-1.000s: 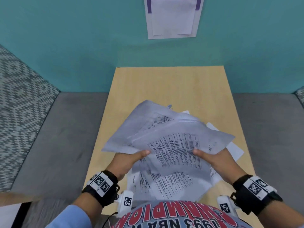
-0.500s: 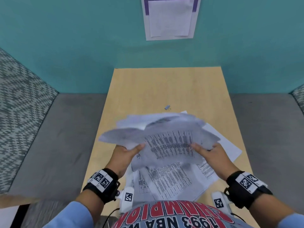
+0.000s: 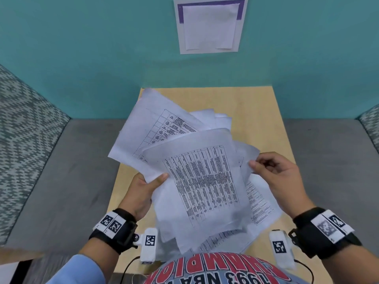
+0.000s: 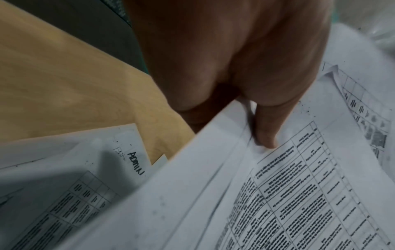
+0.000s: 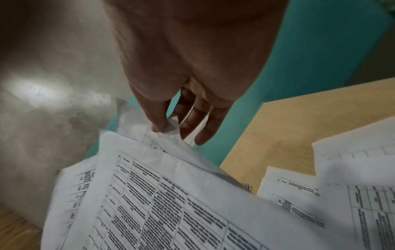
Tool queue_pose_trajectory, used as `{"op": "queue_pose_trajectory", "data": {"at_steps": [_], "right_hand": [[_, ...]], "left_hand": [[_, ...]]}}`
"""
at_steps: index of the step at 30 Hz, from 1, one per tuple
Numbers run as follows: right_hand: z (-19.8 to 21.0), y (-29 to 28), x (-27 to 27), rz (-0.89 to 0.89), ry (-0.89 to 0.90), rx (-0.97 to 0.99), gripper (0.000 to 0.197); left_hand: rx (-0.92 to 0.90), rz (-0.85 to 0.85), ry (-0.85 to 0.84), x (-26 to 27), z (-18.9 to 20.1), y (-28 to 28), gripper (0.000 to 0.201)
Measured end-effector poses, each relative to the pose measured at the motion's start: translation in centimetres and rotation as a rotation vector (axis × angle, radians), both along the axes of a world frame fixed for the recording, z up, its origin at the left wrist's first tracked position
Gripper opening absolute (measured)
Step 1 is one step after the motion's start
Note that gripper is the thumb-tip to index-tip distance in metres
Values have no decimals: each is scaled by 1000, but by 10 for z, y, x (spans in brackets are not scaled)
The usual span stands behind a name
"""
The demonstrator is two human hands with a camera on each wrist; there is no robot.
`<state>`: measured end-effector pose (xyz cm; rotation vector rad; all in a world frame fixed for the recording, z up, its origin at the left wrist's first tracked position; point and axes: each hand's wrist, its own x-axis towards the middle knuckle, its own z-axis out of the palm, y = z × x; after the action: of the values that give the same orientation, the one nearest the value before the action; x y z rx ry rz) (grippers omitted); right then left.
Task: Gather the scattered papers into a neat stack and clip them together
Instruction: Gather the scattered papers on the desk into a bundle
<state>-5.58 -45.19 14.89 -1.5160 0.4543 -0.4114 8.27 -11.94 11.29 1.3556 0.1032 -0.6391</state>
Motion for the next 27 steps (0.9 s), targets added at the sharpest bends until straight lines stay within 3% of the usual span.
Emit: {"op": "queue_pose_trajectory", "data": {"at_steps": [9, 13, 16, 19, 25, 27], "right_hand": [[-9, -2, 2, -23, 35, 133, 26], [-8, -6, 3, 84, 108, 160, 43], [-13, -9, 3, 159, 214, 102, 37], [-11, -9, 1, 203, 273, -20, 56], [11, 3, 1, 238, 365, -262, 69], [10, 3, 2, 248, 345, -299, 64]], "left_hand": [[-65, 16, 21, 5, 9, 0, 42], [-64, 14, 17, 5, 10, -1, 39], [-58, 20, 25, 5, 11, -3, 39], [-52, 15, 35, 7, 12, -3, 41], [-70, 3, 47, 8, 9, -1, 51], [-76, 7, 48, 9, 11, -1, 51]]}}
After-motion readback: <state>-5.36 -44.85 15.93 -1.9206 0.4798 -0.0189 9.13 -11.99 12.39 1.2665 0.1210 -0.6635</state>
